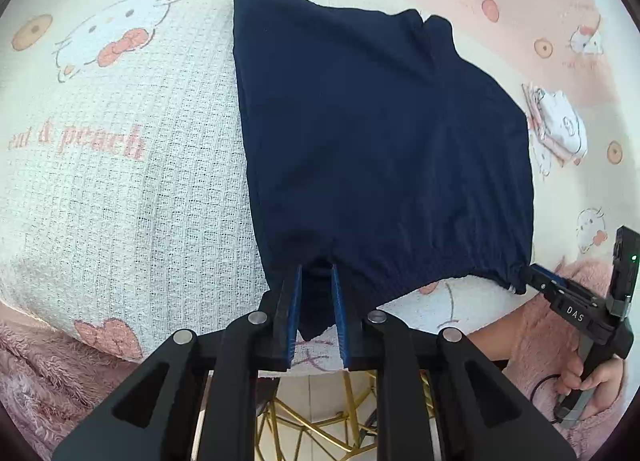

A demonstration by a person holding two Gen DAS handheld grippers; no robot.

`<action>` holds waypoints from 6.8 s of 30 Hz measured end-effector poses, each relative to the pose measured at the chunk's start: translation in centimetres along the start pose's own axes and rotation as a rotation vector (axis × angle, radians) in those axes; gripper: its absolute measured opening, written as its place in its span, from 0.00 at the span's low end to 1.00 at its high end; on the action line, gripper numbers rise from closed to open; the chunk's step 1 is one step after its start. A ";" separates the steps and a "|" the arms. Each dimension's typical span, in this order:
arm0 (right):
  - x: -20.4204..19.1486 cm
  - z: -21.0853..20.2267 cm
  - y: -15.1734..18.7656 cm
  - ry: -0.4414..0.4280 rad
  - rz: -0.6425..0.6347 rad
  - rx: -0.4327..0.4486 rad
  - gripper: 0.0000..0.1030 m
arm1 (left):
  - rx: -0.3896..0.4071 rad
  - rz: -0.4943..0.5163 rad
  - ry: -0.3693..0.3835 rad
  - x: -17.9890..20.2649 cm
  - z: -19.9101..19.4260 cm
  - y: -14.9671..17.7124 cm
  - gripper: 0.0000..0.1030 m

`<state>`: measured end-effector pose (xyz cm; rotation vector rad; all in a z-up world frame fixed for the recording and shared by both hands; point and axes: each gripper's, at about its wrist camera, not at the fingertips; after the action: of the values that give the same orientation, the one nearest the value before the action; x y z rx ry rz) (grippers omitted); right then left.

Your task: Fold clothes

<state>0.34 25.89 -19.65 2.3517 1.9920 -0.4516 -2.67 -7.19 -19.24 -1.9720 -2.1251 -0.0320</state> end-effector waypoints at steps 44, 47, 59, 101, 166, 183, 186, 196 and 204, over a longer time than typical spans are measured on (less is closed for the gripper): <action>3.8 0.3 1.2 -0.239 0.153 -0.052 0.24 | -0.110 -0.018 0.173 0.7 2.0 -0.3 0.28; 4.9 0.6 1.3 -0.292 0.208 -0.062 0.24 | -0.112 -0.021 0.165 0.5 1.8 -0.3 0.28; 4.4 0.0 1.0 -0.343 0.203 0.010 0.21 | -0.075 -0.011 0.133 2.5 1.3 -0.6 0.30; -1.1 -1.9 -4.0 -0.587 0.058 0.156 0.42 | 0.044 0.099 0.364 11.2 4.1 -5.9 0.39; -7.2 1.9 -2.0 -0.394 -0.144 0.081 0.47 | 0.152 -0.187 0.161 1.5 -1.4 0.1 0.10; -8.6 3.1 -2.0 -0.496 -0.142 0.070 0.47 | 0.041 -0.281 0.176 -0.4 -0.4 1.4 0.10; -8.7 4.4 -2.2 -0.437 -0.158 0.040 0.47 | -0.032 -0.297 0.140 -0.7 1.9 1.6 0.13; -9.8 3.7 -1.0 -0.416 -0.219 0.038 0.47 | -0.012 -0.281 0.132 -0.4 1.0 0.2 0.23; -10.3 5.2 -1.2 -0.449 -0.221 0.011 0.22 | -0.015 -0.220 0.103 0.9 2.4 0.1 0.20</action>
<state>-3.37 15.10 -22.02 1.8232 2.0234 -0.9073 -3.01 -5.91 -21.42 -1.6963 -2.2681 -0.1838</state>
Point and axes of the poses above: each gripper's, at about its wrist camera, not at the fingertips, and z roughly the way its jaws point, x to its right, y to its underside, and after that the axes turned 8 degrees about -y, right-handed
